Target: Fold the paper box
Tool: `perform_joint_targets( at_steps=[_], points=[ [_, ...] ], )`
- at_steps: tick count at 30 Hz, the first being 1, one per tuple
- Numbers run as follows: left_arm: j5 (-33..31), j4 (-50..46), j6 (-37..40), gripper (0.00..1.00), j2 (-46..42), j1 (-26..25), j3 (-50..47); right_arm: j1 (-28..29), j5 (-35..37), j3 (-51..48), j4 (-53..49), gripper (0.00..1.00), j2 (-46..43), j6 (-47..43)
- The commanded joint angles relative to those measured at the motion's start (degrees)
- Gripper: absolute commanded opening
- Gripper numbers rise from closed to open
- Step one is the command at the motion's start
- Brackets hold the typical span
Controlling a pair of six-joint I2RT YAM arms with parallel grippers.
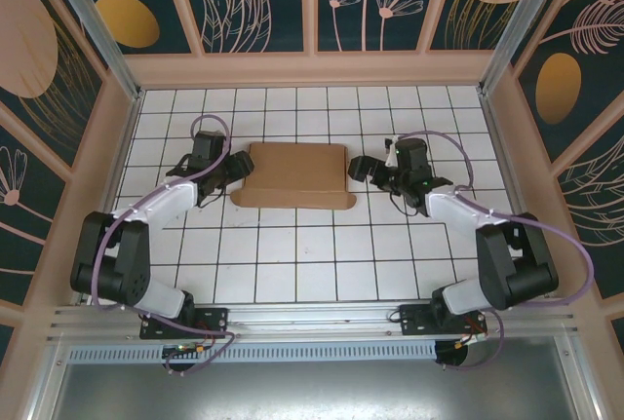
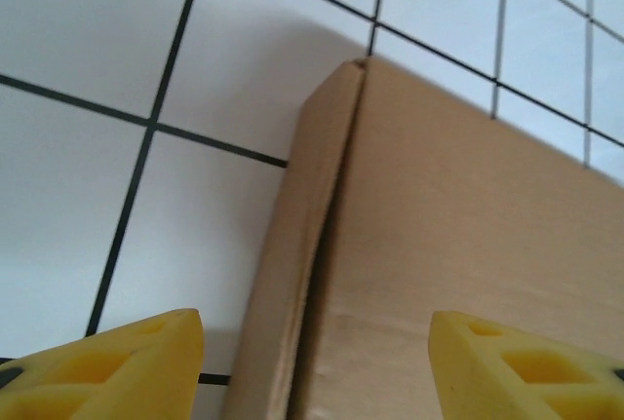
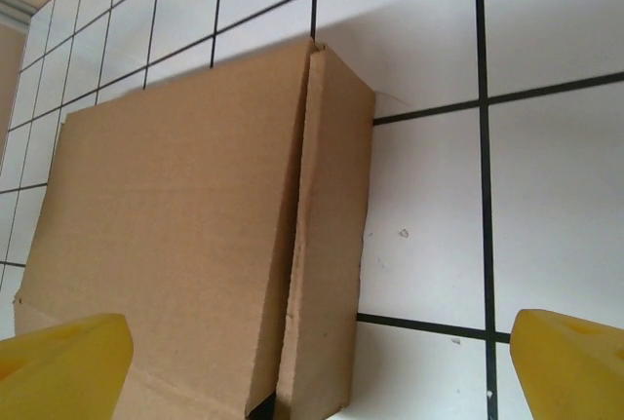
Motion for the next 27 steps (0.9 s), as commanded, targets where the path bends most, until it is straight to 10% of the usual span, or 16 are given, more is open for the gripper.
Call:
perform_joint_targets(
  at_steps=[1, 12, 23, 27],
  points=[
    [1.00, -0.02, 0.19, 0.63, 2.32, 1.59, 0.64, -0.31, -3.67, -1.04, 5.03, 0.99, 2.00, 1.20],
    [5.20, 2.04, -0.54, 0.55, 9.89, 2.04, 1.21, -0.33, -9.63, 4.88, 4.77, 0.83, 16.70, -0.43],
    [6.78, 2.65, -0.90, 0.41, 14.49, 3.40, 1.25, -0.53, -7.58, 7.01, 2.33, 0.43, 21.95, -1.16],
    [5.83, 1.51, -0.09, 0.40, 13.88, 3.52, 1.99, -0.56, -7.11, 6.91, 1.22, 0.48, 19.07, -2.31]
  ],
)
